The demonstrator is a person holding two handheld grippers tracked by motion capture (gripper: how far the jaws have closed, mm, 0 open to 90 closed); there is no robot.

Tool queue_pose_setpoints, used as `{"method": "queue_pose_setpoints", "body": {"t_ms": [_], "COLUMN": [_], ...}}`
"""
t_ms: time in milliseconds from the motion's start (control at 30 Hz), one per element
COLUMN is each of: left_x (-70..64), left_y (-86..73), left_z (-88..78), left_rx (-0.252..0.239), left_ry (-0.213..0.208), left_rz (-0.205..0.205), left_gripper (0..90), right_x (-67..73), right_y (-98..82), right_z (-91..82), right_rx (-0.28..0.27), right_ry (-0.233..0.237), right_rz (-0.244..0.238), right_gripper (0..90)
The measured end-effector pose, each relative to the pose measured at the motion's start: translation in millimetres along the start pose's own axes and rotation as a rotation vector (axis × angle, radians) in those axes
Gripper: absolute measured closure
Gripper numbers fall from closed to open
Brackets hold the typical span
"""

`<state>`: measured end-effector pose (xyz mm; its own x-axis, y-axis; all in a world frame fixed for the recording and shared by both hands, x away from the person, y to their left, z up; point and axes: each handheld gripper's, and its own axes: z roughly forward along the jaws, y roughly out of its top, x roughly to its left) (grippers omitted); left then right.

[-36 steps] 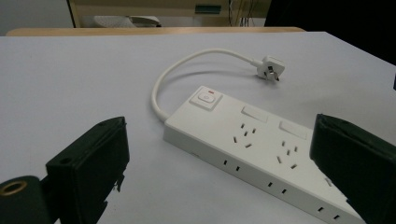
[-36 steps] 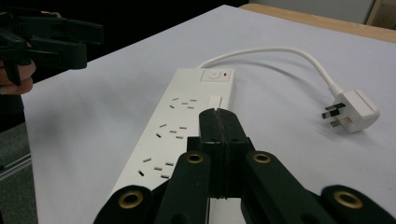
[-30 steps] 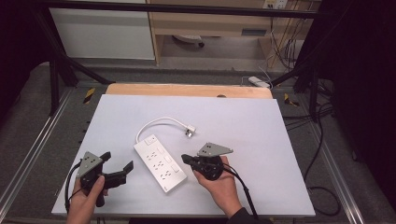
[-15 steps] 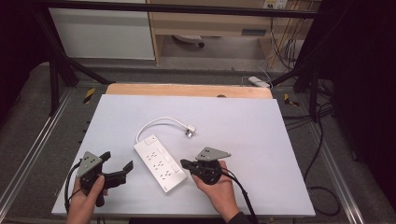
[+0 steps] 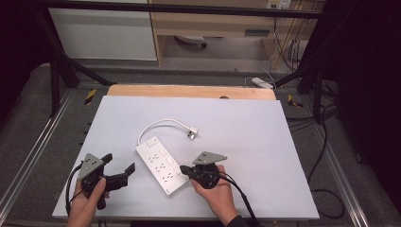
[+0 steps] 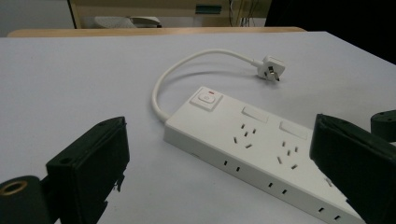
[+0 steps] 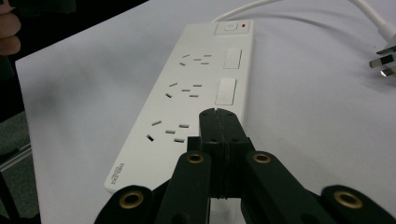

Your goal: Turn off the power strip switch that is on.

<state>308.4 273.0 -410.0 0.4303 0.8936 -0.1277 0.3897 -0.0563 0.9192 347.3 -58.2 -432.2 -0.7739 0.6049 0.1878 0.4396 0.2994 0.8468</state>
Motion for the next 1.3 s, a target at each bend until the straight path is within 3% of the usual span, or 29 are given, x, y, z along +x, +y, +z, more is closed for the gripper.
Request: {"method": "queue_pose_setpoints", "body": {"t_ms": [367, 1300], "left_x": [0.2, 0.5], "left_y": [0.2, 0.3], "left_z": [-0.1, 0.0], "left_rx": [-0.001, -0.002], "left_ry": [-0.003, 0.000], "left_rz": [0.001, -0.002], "left_gripper": [4.7, 4.7], "right_x": [1.2, 4.2], "right_y": [-1.2, -6.5], "right_z": [10.9, 20.4], "right_rx": [0.031, 0.029], "right_ry": [-0.009, -0.027], "right_rz": [-0.005, -0.014], "right_gripper": [90.0, 90.0]}}
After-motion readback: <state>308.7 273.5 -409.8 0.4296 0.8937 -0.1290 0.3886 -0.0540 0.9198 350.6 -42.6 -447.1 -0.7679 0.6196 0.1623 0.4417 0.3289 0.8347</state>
